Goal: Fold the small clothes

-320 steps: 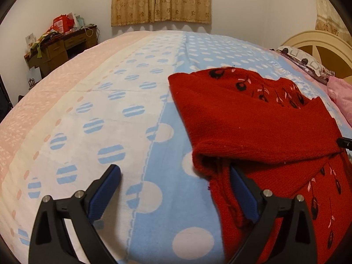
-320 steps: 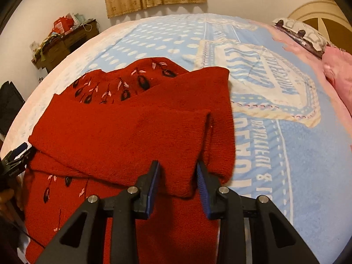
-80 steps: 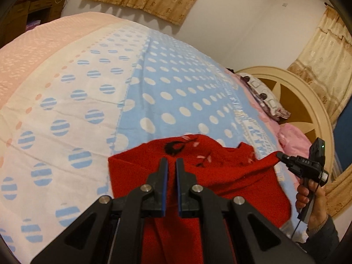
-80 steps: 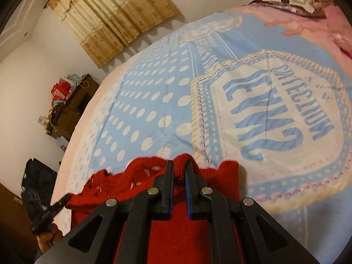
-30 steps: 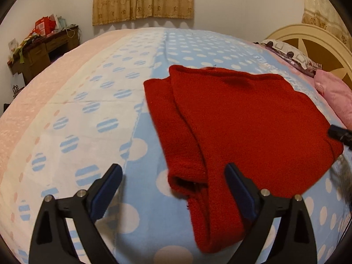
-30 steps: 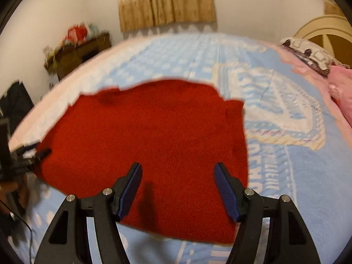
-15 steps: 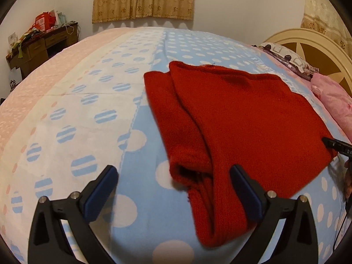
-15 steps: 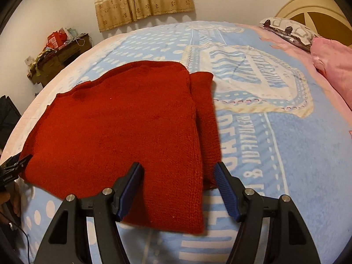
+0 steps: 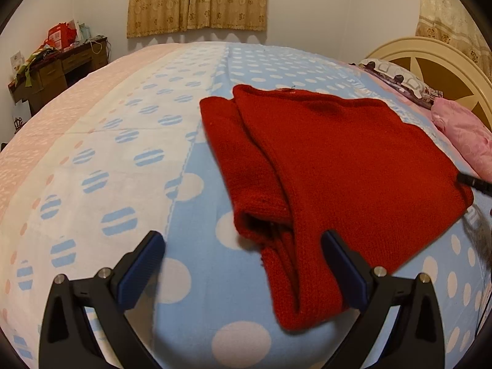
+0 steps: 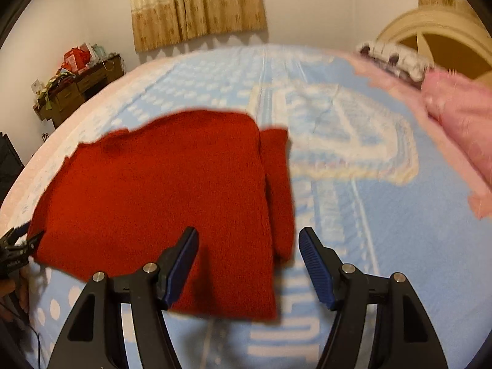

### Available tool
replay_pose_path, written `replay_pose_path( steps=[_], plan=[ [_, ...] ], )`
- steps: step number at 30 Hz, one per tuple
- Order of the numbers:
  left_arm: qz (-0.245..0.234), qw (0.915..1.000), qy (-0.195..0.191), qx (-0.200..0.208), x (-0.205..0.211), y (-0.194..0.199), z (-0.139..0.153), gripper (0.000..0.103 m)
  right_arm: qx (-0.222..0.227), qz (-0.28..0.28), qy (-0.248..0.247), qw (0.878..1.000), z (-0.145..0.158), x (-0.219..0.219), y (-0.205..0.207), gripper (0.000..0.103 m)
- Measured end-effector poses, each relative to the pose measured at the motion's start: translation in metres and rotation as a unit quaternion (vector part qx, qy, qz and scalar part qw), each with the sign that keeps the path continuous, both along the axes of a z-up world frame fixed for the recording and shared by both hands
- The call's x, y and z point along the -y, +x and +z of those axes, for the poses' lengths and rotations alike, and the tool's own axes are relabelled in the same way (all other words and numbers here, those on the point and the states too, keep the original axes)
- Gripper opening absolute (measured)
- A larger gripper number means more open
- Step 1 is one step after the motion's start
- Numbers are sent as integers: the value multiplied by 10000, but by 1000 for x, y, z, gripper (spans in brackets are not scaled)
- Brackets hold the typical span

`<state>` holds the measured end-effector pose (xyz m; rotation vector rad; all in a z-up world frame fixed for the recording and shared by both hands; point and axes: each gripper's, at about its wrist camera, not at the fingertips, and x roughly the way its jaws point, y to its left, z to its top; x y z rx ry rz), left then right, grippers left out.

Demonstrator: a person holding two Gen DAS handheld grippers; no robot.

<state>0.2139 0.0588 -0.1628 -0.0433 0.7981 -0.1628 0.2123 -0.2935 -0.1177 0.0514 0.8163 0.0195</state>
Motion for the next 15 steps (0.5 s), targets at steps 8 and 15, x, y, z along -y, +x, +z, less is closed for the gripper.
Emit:
replay_pose_path(
  steps=[8,15],
  plan=[
    [6,10000,6,10,0,0,0,103,-219,567,-183,9980,-4,-45,56,68],
    [7,10000,-31,29,-1,0,0,103,-590,379,-86,9975,-36,-35,76,68]
  ],
)
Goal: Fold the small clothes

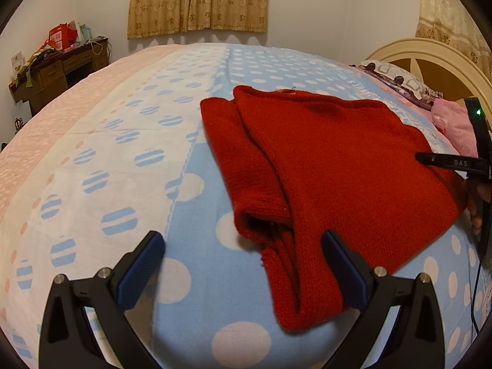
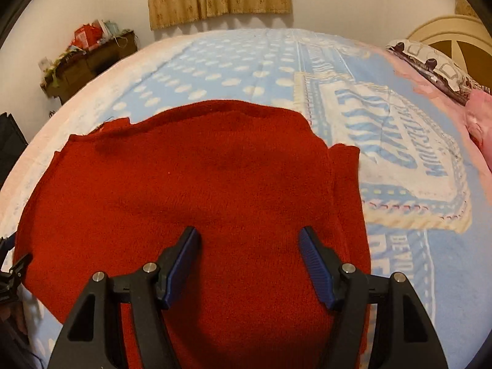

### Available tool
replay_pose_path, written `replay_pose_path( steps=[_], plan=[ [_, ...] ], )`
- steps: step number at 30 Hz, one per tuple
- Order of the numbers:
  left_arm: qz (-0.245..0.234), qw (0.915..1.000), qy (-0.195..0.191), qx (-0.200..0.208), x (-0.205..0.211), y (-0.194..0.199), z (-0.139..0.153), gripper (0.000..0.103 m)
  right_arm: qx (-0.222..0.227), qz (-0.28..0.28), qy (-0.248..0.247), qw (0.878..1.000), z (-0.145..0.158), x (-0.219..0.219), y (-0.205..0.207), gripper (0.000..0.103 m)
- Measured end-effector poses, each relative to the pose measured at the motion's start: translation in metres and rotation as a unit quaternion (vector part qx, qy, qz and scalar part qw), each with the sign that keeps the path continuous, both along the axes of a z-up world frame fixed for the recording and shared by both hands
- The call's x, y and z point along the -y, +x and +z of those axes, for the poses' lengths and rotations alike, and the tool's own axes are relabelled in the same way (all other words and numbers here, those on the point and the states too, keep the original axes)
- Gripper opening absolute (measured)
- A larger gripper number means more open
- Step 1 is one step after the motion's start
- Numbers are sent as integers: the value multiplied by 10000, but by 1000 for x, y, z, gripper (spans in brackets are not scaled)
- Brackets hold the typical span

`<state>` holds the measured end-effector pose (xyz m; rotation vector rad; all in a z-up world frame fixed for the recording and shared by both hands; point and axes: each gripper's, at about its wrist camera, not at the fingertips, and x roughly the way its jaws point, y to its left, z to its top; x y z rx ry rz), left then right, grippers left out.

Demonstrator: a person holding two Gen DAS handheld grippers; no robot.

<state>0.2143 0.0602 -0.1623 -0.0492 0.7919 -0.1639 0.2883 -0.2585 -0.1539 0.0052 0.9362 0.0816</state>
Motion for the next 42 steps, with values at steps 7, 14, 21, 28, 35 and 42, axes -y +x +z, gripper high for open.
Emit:
replay_pose_path(
  steps=[7,14,21,28,35,42],
  plan=[
    [66,9997,-251,34,-8,-5,4,103,202,93,-86,9997,16,-20,-27,68],
    [155,9990,-366,205,-18,-18,14,103,485,545,-259,9970,25,-51,-58,68],
    [207,9993,169,272,-24,-18,22,103,700,1239,-334,9893,39,-106,-88,68],
    [389,9973,599,174,-40,-10,20,103,958,2168,-1024,9661,33,-179,-119,69],
    [520,9960,731,53,-59,-3,17,103,1246,2792,-1572,9391,22,-231,-142,69],
    [479,9978,441,-143,-70,8,14,103,1416,2983,-1890,9248,7,-260,-149,69]
  ],
)
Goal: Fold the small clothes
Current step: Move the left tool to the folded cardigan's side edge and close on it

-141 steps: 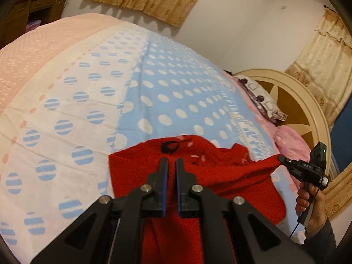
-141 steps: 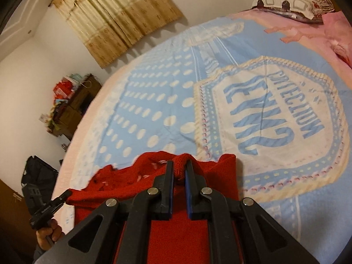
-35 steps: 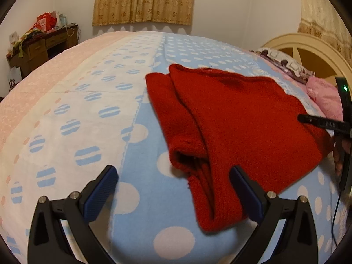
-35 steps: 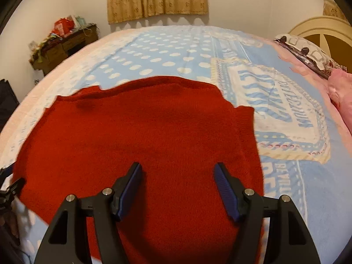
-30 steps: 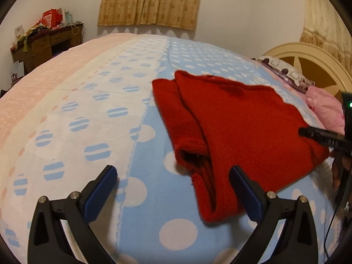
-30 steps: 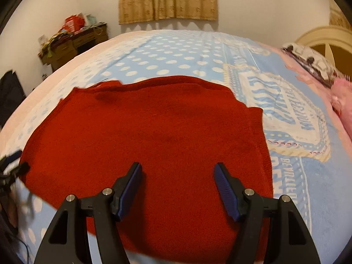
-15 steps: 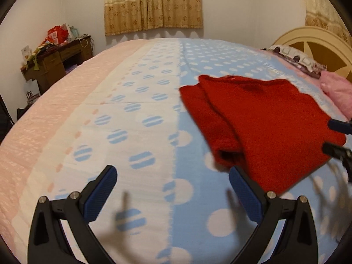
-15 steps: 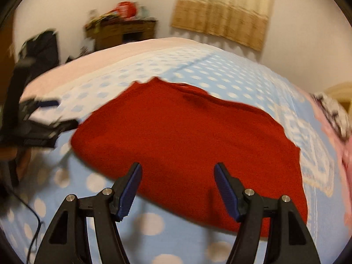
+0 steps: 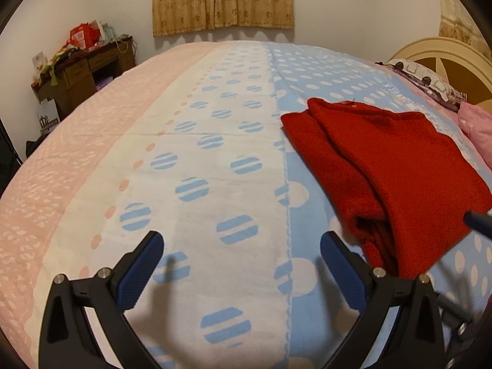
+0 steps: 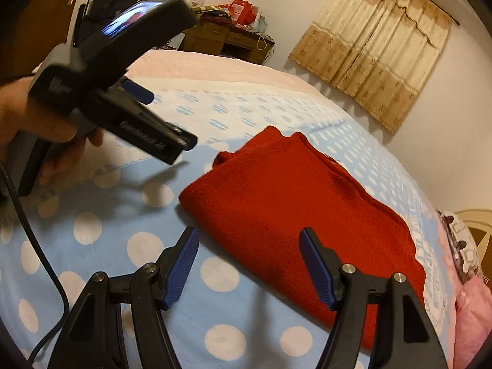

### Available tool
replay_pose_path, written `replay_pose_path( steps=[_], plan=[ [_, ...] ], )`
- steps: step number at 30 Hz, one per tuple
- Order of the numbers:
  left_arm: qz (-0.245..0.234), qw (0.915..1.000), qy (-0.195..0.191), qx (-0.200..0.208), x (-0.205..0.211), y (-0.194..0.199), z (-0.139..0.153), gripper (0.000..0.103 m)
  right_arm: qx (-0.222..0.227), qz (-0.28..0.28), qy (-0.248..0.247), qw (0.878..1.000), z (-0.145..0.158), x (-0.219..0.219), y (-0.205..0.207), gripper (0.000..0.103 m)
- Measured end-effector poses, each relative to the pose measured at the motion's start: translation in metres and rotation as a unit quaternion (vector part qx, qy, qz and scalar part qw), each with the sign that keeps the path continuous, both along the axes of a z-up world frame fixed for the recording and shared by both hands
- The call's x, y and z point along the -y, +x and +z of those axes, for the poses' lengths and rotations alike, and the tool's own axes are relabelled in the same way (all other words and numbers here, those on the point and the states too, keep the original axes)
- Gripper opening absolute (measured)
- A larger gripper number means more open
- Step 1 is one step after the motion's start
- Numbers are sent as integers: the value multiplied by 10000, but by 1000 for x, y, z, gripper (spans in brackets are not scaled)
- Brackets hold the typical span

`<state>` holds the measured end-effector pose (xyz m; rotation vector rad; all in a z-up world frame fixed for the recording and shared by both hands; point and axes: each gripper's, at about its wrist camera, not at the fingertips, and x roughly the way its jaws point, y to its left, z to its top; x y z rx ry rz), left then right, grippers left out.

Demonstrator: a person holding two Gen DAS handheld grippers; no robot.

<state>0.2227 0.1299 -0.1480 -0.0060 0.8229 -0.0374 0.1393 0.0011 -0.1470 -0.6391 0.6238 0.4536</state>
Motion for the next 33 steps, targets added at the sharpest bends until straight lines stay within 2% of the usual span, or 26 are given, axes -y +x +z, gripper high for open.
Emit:
replay_pose_path(
  steps=[2,6,11,17,20,24,26,28,31,33],
  plan=[
    [-2,10000,-12,-36,-1,4,-1,103,-30,29,-3,10000,-3,-3,2,69],
    [-81,9999,48,-107,1,10,-3,103,202,-122,-150,9996,-8,-10,12,69],
    [-146,9997,-28,-188,2,17,-2,103,87,-78,-14,9999,-15,-18,19,69],
    [-229,9986,-449,-147,1,28,7,103,194,-169,-123,9996,-21,-21,17,68],
    [-337,9982,-498,-72,7,38,13,103,192,-345,-51,9992,-18,-16,21,68],
    [-565,9955,-764,20,20,51,22,103,217,-402,-87,9989,-22,-18,21,68],
    [-743,9920,-1022,-62,28,61,22,103,290,-404,-140,9987,-23,-20,20,68],
    [-801,9904,-1117,-149,35,71,20,103,368,-398,-187,9984,-23,-21,16,68],
    [-824,9906,-1074,-204,45,84,18,103,418,-356,-204,9983,-23,-24,12,64],
    [-821,9919,-950,-204,52,92,15,103,436,-304,-207,9984,-22,-25,11,55]
  ],
)
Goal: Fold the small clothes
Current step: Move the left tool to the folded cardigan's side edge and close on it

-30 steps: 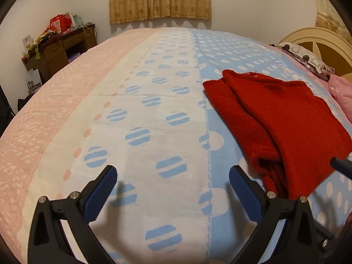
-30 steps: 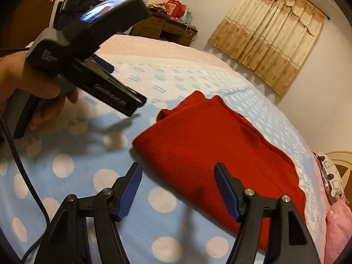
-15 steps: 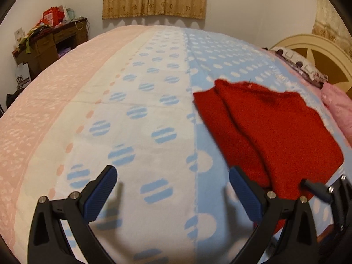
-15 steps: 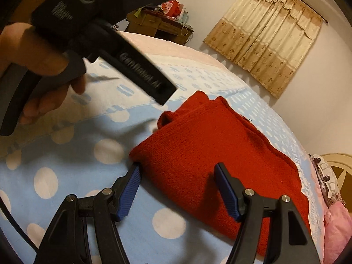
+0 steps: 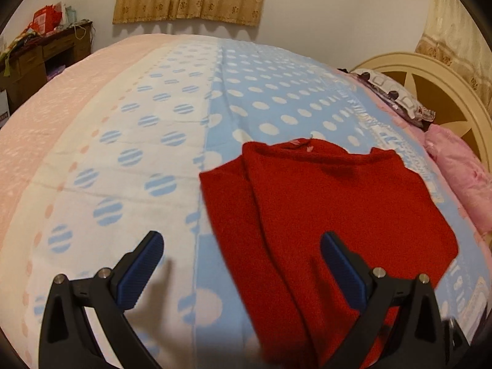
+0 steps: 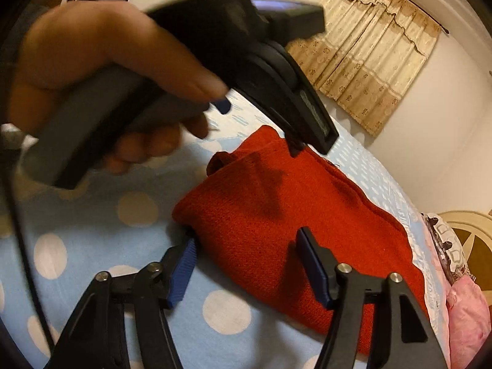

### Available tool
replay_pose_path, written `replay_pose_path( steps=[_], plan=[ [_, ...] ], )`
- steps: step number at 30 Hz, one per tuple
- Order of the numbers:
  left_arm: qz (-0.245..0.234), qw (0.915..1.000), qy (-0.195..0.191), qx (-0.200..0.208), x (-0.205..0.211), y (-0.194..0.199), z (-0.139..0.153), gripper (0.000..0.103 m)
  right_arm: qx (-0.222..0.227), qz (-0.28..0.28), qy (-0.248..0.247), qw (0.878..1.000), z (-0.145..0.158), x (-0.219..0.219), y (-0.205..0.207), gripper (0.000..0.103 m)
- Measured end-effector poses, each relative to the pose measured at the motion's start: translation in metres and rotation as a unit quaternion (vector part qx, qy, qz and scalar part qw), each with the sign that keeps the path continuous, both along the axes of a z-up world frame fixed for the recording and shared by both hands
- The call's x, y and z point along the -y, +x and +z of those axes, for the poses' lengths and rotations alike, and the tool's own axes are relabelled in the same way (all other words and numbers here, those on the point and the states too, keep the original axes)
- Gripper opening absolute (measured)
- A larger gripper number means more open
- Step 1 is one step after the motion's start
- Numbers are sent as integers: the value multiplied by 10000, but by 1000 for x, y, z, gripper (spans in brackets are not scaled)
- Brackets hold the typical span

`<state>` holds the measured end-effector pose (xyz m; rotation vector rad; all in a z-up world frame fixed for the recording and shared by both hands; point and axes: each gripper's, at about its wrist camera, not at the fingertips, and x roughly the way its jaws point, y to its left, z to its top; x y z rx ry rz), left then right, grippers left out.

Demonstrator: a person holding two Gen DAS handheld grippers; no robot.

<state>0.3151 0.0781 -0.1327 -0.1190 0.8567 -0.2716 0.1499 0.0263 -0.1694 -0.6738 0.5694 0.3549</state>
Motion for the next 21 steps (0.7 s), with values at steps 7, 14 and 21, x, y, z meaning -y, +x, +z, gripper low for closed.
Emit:
replay_pose_path(
  steps=[7,14,21],
  plan=[
    [-81,9994,255,-223,9,19,-17,93,18,83,-47,10000,-4,-2,-1,44],
    [-171,9994,103,-273,9,22,-19,88,33,103,-59,9999,-7,-2,-2,40],
    [-325,9991,-139,-236,11,20,-18,58,24,159,-60,9999,-7,2,-3,30]
  ],
)
